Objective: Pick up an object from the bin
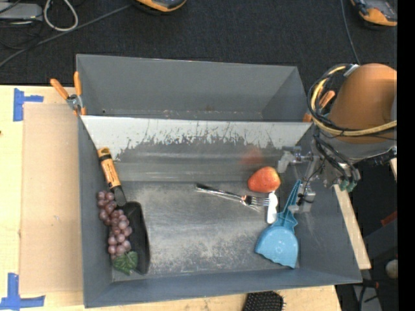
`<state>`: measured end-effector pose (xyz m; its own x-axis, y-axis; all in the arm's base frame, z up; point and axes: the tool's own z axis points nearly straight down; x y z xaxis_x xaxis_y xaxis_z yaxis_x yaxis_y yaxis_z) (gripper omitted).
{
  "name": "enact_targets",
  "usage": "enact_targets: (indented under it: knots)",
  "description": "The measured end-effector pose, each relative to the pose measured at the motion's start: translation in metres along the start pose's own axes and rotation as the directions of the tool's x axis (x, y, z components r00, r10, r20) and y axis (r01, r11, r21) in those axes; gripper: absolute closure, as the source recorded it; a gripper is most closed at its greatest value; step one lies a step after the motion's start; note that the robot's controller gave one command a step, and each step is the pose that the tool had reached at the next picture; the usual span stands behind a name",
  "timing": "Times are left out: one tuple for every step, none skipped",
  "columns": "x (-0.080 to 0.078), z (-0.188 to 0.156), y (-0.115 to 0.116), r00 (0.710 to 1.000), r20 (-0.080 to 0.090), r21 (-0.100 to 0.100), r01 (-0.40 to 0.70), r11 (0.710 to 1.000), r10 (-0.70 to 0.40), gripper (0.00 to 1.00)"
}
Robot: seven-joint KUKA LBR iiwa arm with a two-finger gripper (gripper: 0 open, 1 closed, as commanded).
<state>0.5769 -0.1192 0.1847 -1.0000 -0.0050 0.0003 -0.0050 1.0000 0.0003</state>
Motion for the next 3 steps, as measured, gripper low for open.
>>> enact_targets:
  knots:
    - [0.0,0.0,0.0,1.0,0.0,0.0,0.0,1.0,0.0,0.0]
    - [-0.008,0.041,-0.005,0.97,0.008,0.003,0.245,0.97,-0.245,0.0]
    - [-0.005,0.093,0.002,0.923,0.0,-0.002,0.385,0.923,-0.385,0.0]
